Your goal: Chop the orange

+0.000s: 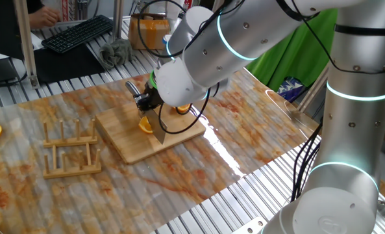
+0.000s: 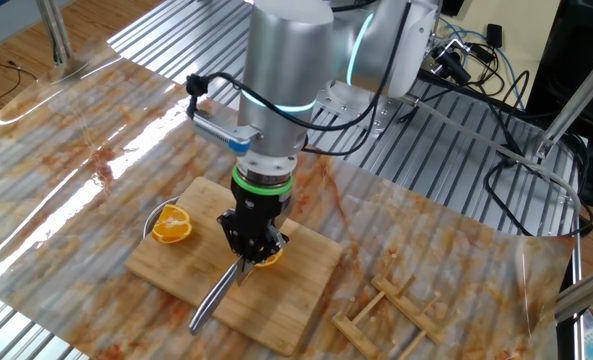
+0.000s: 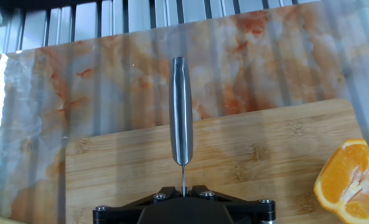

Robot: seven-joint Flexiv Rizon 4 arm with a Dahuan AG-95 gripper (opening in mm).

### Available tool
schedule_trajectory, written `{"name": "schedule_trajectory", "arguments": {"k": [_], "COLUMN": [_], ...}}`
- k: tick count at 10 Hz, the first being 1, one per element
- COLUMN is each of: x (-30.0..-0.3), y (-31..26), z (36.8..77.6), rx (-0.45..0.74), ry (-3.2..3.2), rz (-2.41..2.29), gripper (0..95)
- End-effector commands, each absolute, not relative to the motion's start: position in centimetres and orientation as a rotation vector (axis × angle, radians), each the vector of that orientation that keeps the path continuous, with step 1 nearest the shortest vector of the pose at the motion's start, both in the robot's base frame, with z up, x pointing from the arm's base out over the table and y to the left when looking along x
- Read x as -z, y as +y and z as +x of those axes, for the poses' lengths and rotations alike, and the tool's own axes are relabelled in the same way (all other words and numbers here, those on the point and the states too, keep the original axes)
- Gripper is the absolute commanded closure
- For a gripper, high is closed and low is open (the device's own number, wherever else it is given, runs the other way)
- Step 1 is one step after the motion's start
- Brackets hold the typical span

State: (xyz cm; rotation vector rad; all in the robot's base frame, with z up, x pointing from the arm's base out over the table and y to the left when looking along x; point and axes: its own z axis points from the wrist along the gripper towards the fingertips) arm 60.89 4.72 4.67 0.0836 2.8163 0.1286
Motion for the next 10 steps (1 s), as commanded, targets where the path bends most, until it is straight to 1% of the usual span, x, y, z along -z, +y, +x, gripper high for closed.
{"name": "schedule_trajectory", "arguments": {"k": [1,10], "x": [-4.82,-4.82], "y": [4.82,4.82], "z": [60.86,60.86], "rx": [-0.135,-0.096], "ry": [2.819,2.932], "rz": [0.083,0.025], "gripper": [95.0,95.0]}}
